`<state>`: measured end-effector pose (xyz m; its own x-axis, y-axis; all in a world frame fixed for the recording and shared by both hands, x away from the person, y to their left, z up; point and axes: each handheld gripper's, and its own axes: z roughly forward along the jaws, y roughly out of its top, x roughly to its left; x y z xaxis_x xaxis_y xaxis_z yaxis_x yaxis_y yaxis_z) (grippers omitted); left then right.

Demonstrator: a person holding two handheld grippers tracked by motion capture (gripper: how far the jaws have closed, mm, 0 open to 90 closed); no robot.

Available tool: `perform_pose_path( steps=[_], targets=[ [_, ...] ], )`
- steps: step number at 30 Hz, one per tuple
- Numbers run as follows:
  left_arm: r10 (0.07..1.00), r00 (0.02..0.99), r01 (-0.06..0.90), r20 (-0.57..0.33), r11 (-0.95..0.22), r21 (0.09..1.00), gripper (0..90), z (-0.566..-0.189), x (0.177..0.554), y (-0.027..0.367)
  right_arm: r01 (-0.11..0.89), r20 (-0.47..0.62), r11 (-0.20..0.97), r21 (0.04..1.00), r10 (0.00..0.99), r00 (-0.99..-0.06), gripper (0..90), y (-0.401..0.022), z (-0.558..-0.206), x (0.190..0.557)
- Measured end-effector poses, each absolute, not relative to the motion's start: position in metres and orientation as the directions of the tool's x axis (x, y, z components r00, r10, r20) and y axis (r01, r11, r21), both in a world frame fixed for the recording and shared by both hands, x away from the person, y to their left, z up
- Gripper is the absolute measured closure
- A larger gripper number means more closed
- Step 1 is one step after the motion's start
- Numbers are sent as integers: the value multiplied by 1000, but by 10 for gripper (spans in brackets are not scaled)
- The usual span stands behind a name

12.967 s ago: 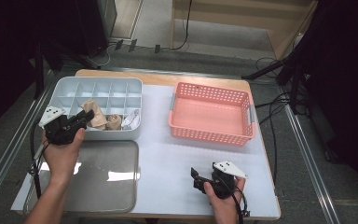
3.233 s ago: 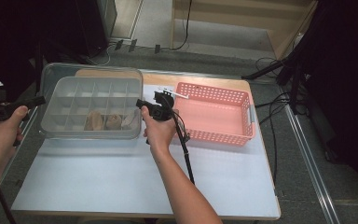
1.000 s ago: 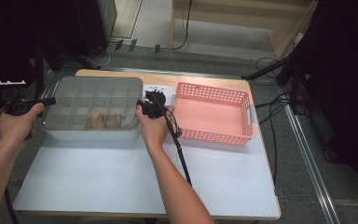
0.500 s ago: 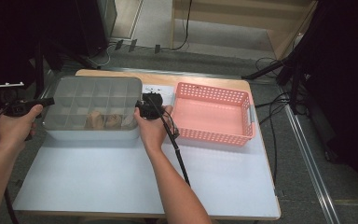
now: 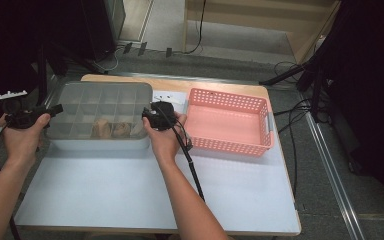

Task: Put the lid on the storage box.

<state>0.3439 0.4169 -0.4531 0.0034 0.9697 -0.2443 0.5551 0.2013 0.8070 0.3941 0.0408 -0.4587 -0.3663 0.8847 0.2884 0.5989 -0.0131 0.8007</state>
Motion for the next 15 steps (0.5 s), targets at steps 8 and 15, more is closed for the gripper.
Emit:
perform_pose_path(
  steps=[8,15],
  targets=[
    [973,37,520,-228,176,836,53,-448,322,402,563,234,59,824,870,-433,265,38,-449,375],
    [964,84,483,-251,181,857,0,-446,296,394,543,244,63,837,846,-475,201,20,-444,358]
  ],
)
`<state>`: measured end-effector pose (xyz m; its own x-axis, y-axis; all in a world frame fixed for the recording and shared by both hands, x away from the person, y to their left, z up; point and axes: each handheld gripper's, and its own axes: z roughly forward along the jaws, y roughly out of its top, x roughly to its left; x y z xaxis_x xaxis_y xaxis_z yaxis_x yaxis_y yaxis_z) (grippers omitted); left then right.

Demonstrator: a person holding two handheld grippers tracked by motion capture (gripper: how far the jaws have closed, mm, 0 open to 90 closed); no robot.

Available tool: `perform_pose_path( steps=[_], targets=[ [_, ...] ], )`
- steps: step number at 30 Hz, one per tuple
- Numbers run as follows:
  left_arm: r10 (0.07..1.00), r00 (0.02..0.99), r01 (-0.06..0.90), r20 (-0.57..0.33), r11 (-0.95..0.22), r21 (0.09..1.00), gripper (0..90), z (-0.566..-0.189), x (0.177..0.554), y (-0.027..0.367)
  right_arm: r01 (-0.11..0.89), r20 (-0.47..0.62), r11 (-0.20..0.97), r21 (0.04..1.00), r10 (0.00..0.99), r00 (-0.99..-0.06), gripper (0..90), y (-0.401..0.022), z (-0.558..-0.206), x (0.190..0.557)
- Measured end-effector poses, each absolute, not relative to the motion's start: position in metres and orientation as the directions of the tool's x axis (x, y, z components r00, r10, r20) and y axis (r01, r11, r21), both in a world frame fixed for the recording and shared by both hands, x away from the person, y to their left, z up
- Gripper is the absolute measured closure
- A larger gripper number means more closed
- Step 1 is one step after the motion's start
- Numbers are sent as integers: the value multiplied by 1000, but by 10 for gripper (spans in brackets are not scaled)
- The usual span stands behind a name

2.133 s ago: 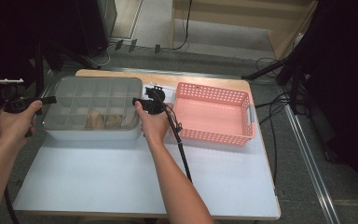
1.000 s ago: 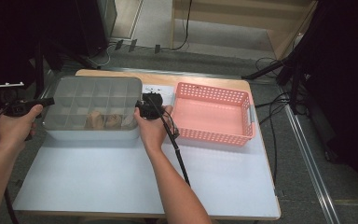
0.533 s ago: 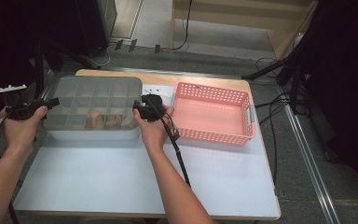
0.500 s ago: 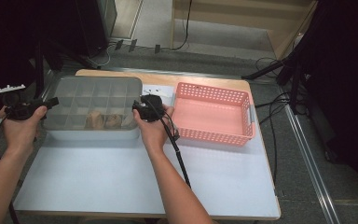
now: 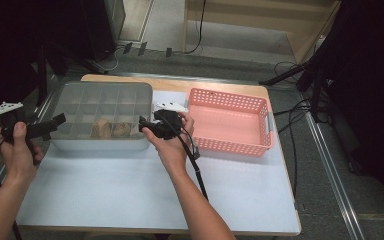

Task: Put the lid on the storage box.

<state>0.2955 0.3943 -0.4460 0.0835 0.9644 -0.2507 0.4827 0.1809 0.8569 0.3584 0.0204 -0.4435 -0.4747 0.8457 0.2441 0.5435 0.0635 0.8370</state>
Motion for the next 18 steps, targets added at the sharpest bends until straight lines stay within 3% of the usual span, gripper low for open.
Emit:
perform_pose_path(
  steps=[5,18],
  targets=[
    [975,92,453,-201,139,881,0,-445,277,384,531,242,67,845,838,-490,201,8,-442,346],
    [977,119,404,-175,113,908,0,-464,238,366,477,195,79,875,845,-497,194,-23,-452,312]
  ],
)
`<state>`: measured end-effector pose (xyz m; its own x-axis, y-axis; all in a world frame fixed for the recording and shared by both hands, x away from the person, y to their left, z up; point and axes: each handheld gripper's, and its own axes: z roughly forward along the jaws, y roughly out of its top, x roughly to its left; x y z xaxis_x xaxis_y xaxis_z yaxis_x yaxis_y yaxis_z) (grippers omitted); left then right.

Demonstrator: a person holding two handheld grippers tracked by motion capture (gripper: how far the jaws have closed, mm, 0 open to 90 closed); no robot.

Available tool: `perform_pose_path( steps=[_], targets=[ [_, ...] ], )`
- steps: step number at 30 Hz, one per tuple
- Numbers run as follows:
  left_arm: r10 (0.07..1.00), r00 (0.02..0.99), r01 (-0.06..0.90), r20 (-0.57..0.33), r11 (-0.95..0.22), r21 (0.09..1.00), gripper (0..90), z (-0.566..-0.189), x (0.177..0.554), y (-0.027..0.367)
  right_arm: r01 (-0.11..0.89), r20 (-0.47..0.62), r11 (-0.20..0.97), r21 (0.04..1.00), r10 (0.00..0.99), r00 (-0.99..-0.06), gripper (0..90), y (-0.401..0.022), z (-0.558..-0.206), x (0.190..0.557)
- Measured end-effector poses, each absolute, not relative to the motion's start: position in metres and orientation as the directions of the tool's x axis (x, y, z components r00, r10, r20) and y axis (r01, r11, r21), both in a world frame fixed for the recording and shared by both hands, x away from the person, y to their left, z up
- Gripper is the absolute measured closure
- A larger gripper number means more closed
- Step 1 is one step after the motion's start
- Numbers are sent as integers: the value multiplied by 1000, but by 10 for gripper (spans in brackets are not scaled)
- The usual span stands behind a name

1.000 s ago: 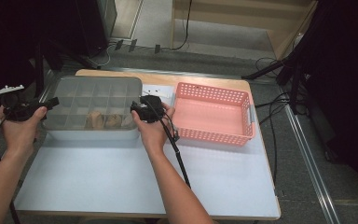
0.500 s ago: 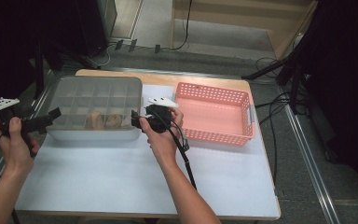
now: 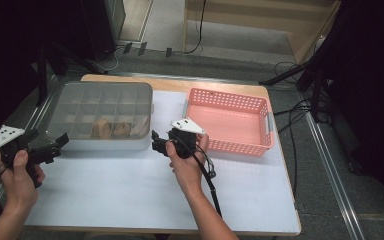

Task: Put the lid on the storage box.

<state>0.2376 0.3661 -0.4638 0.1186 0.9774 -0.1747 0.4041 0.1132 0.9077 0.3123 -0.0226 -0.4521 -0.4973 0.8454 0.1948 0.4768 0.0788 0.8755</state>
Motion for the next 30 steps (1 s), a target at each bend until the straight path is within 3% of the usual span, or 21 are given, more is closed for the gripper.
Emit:
perform_pose_path(
  steps=[12,30],
  targets=[
    [982,124,370,-141,86,925,0,-499,202,350,437,167,85,896,845,-507,188,-42,-466,288],
    [990,80,370,-119,81,925,0,-529,192,347,429,187,70,900,829,-528,184,-81,-487,261]
  ],
)
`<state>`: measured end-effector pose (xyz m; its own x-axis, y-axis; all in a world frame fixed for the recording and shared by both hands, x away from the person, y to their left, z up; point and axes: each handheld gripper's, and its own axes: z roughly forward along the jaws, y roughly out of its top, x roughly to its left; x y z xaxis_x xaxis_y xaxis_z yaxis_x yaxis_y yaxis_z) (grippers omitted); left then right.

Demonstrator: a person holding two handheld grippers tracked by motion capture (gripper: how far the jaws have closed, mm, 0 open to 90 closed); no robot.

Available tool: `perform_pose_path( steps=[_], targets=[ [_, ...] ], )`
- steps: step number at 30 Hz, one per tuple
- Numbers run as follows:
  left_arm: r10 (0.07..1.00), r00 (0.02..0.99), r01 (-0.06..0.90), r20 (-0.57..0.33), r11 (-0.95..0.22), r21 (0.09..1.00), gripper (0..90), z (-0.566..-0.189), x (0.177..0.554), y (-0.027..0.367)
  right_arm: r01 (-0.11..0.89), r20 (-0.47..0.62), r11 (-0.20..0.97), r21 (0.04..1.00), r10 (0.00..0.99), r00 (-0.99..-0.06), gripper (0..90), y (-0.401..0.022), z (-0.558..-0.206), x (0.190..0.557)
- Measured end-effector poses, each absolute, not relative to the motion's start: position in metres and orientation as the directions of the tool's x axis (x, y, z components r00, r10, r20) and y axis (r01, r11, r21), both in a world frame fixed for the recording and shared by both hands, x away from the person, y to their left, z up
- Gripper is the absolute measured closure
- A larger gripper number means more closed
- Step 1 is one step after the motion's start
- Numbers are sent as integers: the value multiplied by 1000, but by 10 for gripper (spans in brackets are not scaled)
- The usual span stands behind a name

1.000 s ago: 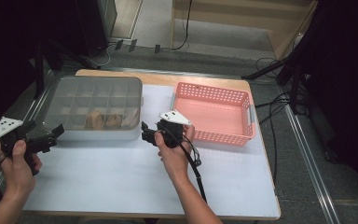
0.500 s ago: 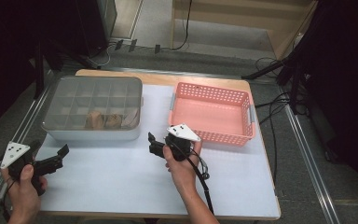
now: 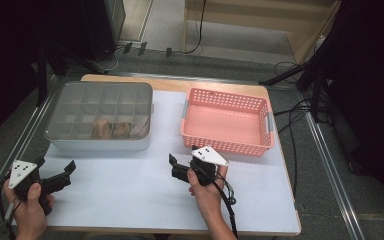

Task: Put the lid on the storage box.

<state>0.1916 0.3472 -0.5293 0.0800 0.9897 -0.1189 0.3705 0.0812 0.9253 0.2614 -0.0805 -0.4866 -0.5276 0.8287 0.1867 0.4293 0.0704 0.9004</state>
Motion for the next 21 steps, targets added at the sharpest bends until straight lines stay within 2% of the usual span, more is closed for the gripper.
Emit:
perform_pose_path(
  steps=[6,21],
  targets=[
    [991,91,373,-97,56,926,0,-530,192,345,419,194,47,907,836,-513,183,-108,-491,252],
    [989,101,374,-112,66,925,0,-530,192,346,420,199,19,907,861,-469,175,-167,-488,243]
  ],
)
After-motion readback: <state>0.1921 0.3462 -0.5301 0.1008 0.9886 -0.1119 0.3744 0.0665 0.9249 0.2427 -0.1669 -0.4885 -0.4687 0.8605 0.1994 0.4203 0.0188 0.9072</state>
